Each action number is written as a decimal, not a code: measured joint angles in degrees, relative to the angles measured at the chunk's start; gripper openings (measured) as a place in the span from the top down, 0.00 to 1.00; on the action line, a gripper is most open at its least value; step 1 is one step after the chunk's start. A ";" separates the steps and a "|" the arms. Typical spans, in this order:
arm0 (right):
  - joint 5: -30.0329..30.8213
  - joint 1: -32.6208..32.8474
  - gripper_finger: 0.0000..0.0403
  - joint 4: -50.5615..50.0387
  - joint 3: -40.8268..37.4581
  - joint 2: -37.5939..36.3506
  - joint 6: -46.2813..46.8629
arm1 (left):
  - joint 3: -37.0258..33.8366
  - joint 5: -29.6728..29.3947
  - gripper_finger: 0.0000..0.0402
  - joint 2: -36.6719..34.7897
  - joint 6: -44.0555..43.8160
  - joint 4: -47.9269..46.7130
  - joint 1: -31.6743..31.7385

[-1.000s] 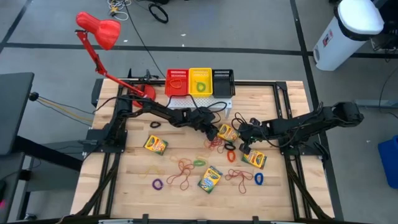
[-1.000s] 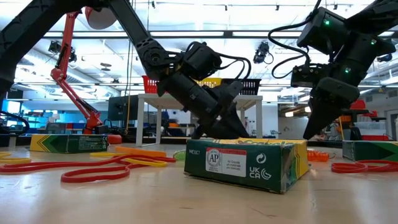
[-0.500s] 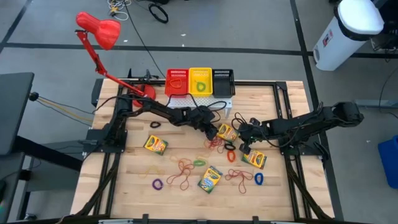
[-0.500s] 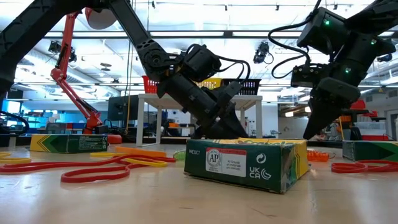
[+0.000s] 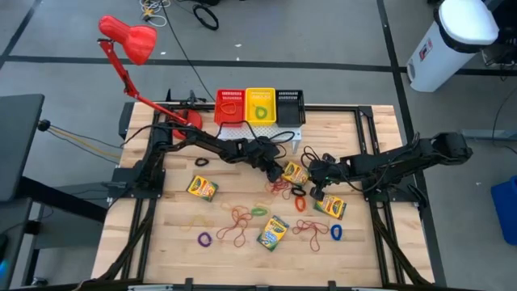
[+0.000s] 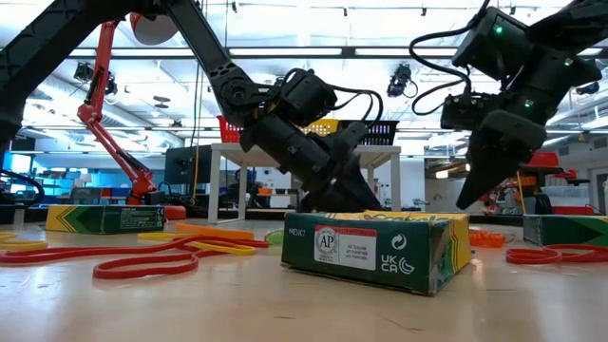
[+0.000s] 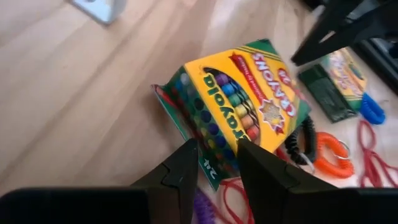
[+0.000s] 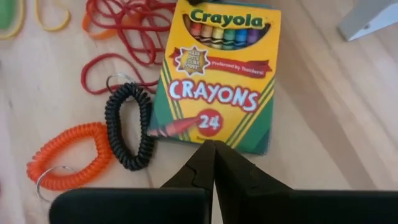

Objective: Pick & Place Office Desk Supplies
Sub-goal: Put the yellow crayon box into the black bin on the shelf

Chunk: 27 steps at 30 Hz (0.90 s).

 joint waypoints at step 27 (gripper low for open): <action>-0.87 0.02 0.96 -1.57 0.00 0.00 -1.17 | -0.02 0.48 0.51 -0.34 -1.90 -1.22 0.03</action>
